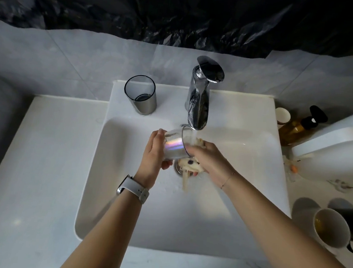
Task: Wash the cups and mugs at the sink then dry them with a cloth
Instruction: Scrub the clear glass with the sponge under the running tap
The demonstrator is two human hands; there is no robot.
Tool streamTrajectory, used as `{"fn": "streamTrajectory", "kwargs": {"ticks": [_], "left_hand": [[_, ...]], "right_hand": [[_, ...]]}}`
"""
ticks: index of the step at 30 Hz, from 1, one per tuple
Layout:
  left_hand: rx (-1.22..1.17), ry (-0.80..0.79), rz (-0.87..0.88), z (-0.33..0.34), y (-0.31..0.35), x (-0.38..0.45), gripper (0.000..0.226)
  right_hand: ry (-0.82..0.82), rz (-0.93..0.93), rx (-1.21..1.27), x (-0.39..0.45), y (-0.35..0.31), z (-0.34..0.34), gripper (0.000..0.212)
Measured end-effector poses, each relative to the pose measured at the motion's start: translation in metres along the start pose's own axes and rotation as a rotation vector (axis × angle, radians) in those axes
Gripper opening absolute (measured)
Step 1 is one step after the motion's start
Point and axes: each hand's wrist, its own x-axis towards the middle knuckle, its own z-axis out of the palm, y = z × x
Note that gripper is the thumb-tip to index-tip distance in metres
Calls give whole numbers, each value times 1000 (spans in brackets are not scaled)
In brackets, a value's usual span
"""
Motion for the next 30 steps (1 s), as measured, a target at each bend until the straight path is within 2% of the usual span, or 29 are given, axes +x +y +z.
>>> {"fn": "streamTrajectory", "kwargs": {"ticks": [3,5,8,10,14,16,18,20,22,24,25,26,28,30], "left_hand": [[18,-33,-38,-5,-6,-1,40],[35,-55,-55,-6,-7,-4,33],[53,-92,-60,-4,-5,-9,29],[75,-110,-53,-1,-2,-12,29],[162,-159,75,2,7,-19,26],[195,-162,83,1,10,-18,24],[159,-171,-23,1,10,-16,30],[71,-242,-185,2,7,-18,41],[24,-352,-284,0,5,-21,50],[-3,-423,-306,-5,2,-19,54],[-8,-425,-298,-6,3,-18,55],[-4,-401,-280,-6,2,-15,55],[30,-306,-198,-1,3,-11,52],[76,-170,-20,6,2,-6,34]], "right_hand": [[-135,97,261,-12,-1,-6,52],[-239,75,404,-18,3,-10,46],[-248,32,314,-19,14,-15,36],[-229,35,268,-24,11,-16,15],[-188,88,213,-23,7,-13,17],[-20,-90,16,-13,9,-11,16],[182,-446,-235,-3,5,-14,22],[171,-844,-517,6,2,-21,21],[84,-1038,-746,12,-2,-27,13],[54,-953,-724,17,-2,-30,20],[61,-832,-631,18,-1,-31,27],[55,-680,-486,17,0,-29,29],[87,-351,-230,16,8,-18,12],[41,-19,-39,14,18,-9,26]]}}
